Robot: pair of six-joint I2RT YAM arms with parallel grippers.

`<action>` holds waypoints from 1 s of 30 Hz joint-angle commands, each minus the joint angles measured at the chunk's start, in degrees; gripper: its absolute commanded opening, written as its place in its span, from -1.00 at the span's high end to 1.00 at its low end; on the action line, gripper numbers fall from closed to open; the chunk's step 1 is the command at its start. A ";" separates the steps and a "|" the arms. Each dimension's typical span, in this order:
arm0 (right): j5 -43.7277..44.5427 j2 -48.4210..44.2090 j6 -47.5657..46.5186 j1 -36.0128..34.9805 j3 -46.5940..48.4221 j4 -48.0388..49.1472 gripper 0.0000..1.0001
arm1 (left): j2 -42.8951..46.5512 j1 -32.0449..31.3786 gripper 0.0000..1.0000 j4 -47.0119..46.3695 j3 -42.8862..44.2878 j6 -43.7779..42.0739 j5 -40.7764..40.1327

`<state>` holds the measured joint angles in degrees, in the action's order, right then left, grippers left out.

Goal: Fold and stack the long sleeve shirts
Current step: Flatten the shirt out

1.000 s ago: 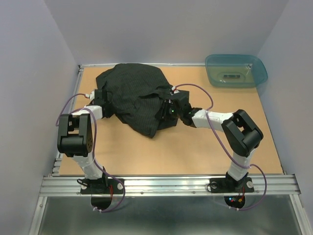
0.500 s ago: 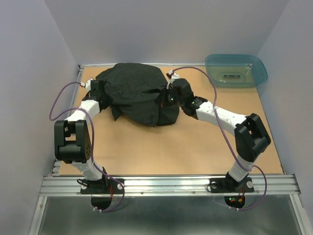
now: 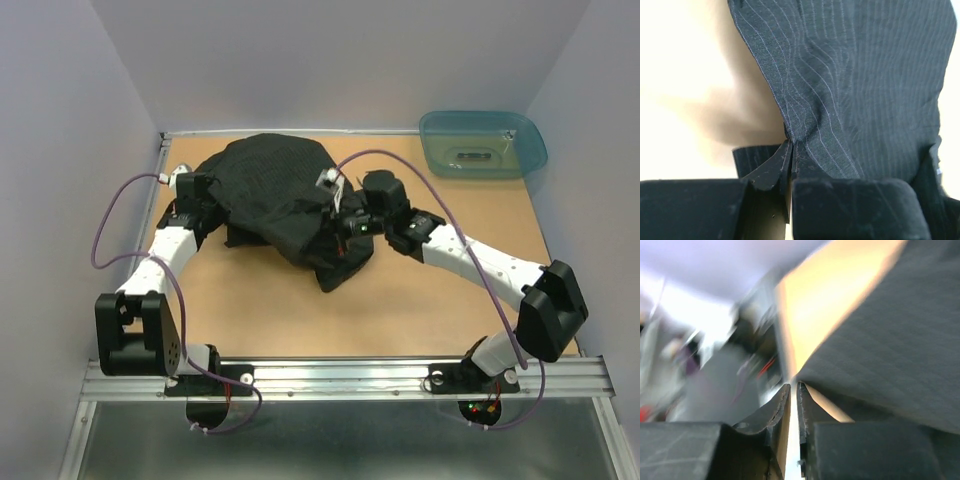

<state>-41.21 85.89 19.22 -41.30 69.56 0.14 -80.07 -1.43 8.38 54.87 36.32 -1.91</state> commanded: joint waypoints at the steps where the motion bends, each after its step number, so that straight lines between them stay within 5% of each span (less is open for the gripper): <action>1: -19.95 -1.86 -1.37 -5.10 -6.26 -4.79 0.50 | 6.23 0.99 0.51 0.85 -5.11 -2.83 -4.85; 2: -19.35 -1.95 -2.69 -5.72 -8.11 -9.85 0.09 | 7.46 0.91 0.40 1.11 -5.73 -3.00 -6.51; 5: -8.69 -3.52 -10.50 -7.13 -9.87 -23.05 -0.56 | 13.43 0.90 -0.16 2.69 -7.58 -4.32 -7.84; 7: 0.38 -6.07 -9.91 -7.04 -10.76 -25.80 -0.68 | 15.55 0.90 -0.32 3.65 -8.11 -4.67 -7.93; 9: 17.92 -10.37 -7.20 -6.69 -11.20 -27.64 -0.73 | 18.53 0.90 -0.50 4.27 -8.99 -5.81 -6.36; 14: 34.32 -13.64 1.32 0.76 -11.37 -28.97 -0.77 | 21.97 -0.14 -0.59 6.21 -9.78 -8.36 1.62; 21: 38.31 -10.13 11.87 15.44 -16.55 -26.25 -0.81 | 18.38 -15.08 -0.64 6.47 -11.98 -3.64 4.03; 30: 32.69 -8.02 23.04 17.57 -28.68 -9.30 -0.72 | 20.13 -16.50 -0.62 0.59 -22.70 7.98 -0.55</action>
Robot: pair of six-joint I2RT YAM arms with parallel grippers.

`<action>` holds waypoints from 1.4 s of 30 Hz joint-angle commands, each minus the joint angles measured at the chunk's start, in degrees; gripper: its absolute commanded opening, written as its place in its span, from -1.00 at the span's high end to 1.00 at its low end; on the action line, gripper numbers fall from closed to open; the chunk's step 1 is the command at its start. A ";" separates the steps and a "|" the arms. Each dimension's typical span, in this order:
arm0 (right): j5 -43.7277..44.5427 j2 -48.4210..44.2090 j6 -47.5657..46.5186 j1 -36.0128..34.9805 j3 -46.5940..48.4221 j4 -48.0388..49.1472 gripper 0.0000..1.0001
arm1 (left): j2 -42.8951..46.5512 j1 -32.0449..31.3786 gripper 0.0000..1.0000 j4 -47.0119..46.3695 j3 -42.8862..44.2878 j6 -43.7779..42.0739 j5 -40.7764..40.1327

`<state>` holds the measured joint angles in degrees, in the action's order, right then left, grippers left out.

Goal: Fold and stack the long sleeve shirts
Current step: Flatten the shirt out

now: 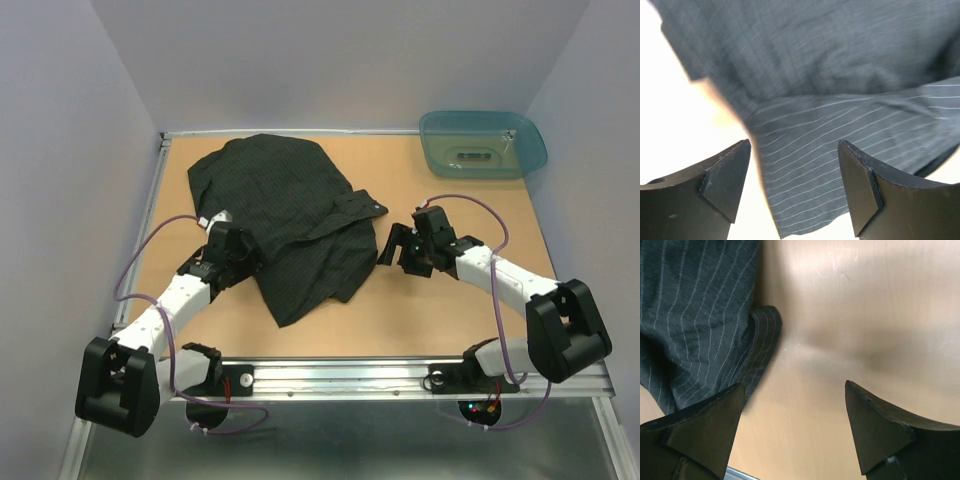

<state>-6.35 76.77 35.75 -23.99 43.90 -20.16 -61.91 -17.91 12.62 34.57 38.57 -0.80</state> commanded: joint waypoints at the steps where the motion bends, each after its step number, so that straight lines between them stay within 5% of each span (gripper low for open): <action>1: -2.61 1.71 6.70 0.26 -3.47 12.50 -0.71 | 1.62 -0.02 -0.62 -3.74 -2.83 6.08 -1.66; 19: -4.03 9.63 -1.29 0.17 -1.36 22.01 -0.59 | -13.76 -0.46 -0.49 -9.63 -4.51 6.17 -1.04; 31: 1.43 5.40 -3.67 0.26 -0.66 20.34 -0.60 | -31.69 7.71 -0.18 -1.02 18.67 -2.35 -11.26; 36: 0.81 5.67 -3.84 0.26 0.66 20.34 -0.60 | -21.43 7.80 -0.39 -2.25 16.68 -2.88 -8.35; 42: -1.65 7.42 -2.53 0.26 2.41 20.34 -0.59 | -2.47 7.63 -0.67 0.99 2.98 2.56 -4.31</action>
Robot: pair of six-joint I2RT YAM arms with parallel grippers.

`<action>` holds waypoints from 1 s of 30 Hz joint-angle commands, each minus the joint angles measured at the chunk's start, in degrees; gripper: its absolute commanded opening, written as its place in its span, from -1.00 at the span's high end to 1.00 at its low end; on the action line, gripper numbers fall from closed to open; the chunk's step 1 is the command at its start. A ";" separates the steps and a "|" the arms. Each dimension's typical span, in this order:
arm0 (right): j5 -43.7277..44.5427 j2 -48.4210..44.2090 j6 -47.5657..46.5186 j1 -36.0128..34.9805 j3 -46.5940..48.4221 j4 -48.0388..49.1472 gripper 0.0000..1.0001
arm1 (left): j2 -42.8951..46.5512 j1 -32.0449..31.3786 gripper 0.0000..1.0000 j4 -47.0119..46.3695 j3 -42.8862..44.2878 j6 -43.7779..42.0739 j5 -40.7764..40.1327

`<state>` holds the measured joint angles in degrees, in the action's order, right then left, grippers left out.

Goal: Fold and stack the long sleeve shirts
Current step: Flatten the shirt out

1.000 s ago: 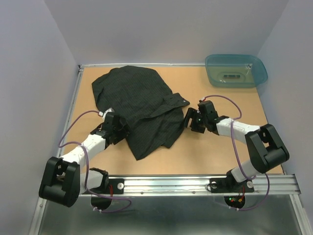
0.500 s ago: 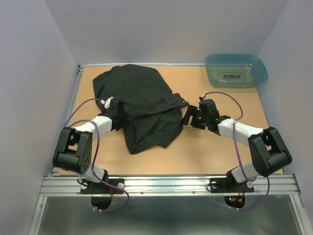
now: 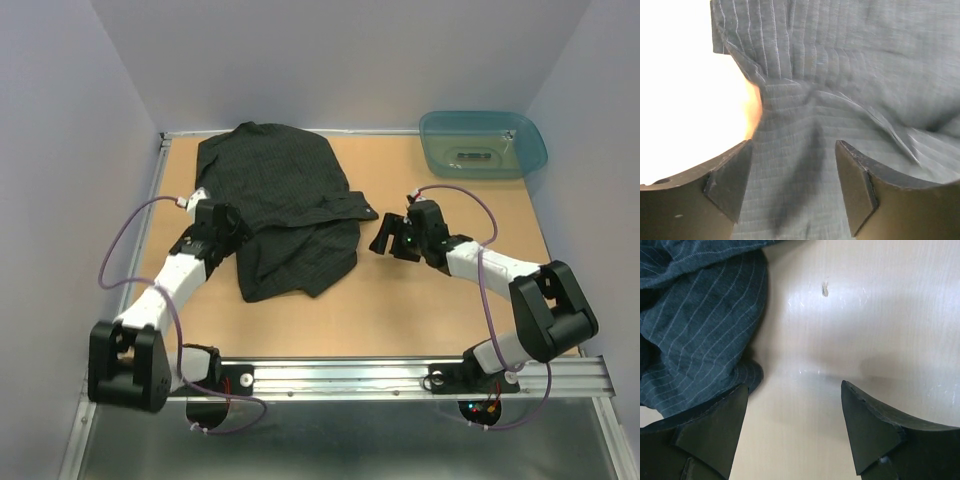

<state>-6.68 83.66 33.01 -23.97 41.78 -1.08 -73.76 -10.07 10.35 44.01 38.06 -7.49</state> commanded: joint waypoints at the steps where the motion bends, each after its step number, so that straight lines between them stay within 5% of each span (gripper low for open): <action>1: -1.84 0.80 0.29 0.24 4.89 1.26 -0.59 | 11.16 -0.31 -0.69 3.71 -9.35 4.46 3.78; 6: -3.25 2.47 0.82 0.24 6.38 1.26 -0.59 | 15.75 -1.71 -0.70 5.21 -15.70 8.94 5.99; 18: -4.83 11.52 4.07 0.24 11.83 8.54 -0.38 | 9.16 -2.59 -0.46 2.66 -17.73 7.99 5.46; 27: -11.86 19.17 7.41 0.24 12.27 21.20 -0.37 | 5.74 -2.94 0.06 1.34 -17.03 7.20 6.17; 30: -13.79 21.37 7.50 0.24 12.71 23.31 -0.36 | 4.68 -3.12 0.48 0.29 -17.03 6.50 6.95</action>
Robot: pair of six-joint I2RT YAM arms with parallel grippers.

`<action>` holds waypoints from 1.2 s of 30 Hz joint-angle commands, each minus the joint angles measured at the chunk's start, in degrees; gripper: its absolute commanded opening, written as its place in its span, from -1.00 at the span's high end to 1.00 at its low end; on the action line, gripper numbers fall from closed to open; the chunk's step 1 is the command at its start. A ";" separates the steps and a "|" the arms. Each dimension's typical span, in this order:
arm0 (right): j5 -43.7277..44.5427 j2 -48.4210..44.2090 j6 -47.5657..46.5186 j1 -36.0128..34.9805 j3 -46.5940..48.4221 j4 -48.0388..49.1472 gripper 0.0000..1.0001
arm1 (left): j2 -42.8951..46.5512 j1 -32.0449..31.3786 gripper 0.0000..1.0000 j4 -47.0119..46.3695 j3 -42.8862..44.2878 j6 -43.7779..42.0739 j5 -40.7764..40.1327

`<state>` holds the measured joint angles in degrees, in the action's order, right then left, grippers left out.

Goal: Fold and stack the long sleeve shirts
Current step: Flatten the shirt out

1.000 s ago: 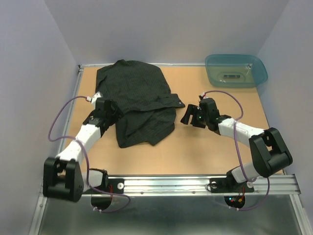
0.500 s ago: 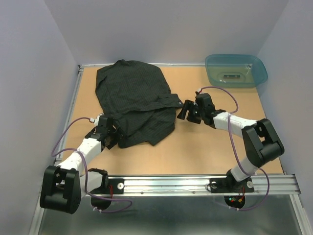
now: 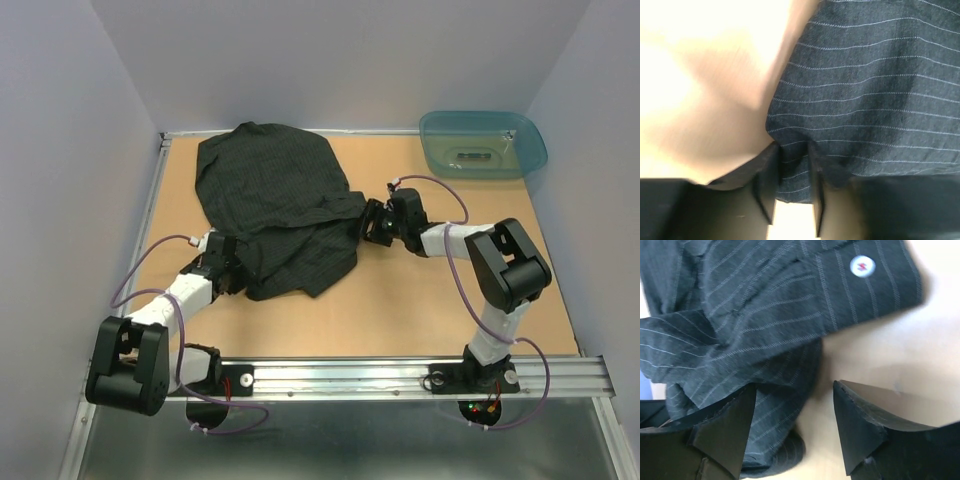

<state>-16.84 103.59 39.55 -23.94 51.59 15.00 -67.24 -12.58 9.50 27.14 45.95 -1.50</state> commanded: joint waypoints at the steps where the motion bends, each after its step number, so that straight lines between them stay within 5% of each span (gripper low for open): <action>1: -4.07 2.48 0.88 0.13 2.99 8.19 -0.33 | -2.10 -0.69 0.62 0.96 -0.15 -1.83 1.23; 4: -5.48 3.63 0.44 0.21 3.25 9.25 0.00 | -1.32 -0.69 1.00 1.92 1.16 -3.06 1.06; 7: -4.96 0.41 -2.44 0.21 4.74 6.81 0.82 | 1.14 -0.69 1.00 6.65 7.20 -5.25 -2.00; 10: -0.41 -4.08 -10.33 0.21 12.46 -2.23 0.99 | 3.95 -0.69 1.00 13.85 13.97 -7.71 -4.91; 12: 3.89 -7.77 -15.17 0.30 22.00 -18.78 0.99 | 5.79 -0.69 1.00 18.51 22.03 -9.73 -7.63; 15: 8.73 -10.68 -18.53 0.30 31.61 -30.44 0.99 | 7.12 -0.69 1.00 22.74 31.20 -11.93 -8.96; 19: 9.99 -12.27 -19.42 0.30 40.69 -49.41 0.68 | 8.09 -0.69 1.00 25.65 33.61 -12.73 -5.55; 22: 8.67 -17.60 -18.55 0.30 33.53 -52.36 -0.10 | 10.01 -0.69 1.00 24.61 27.83 -11.77 1.04; 26: 10.15 -25.95 -17.58 0.30 23.50 -52.18 -0.44 | 13.18 -0.69 1.00 23.29 19.57 -10.71 7.73; 30: 15.87 -30.19 -16.26 0.30 16.10 -50.87 -0.53 | 16.00 -0.69 1.00 23.46 14.36 -10.53 7.74; 36: 8.14 -29.94 -9.68 0.30 2.13 -33.93 -0.45 | 16.27 -0.69 1.00 23.81 14.86 -10.97 6.87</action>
<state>-5.93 74.46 25.19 -23.90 59.09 -30.06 -51.99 -13.13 34.04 39.92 35.51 5.15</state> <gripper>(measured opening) 0.739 0.033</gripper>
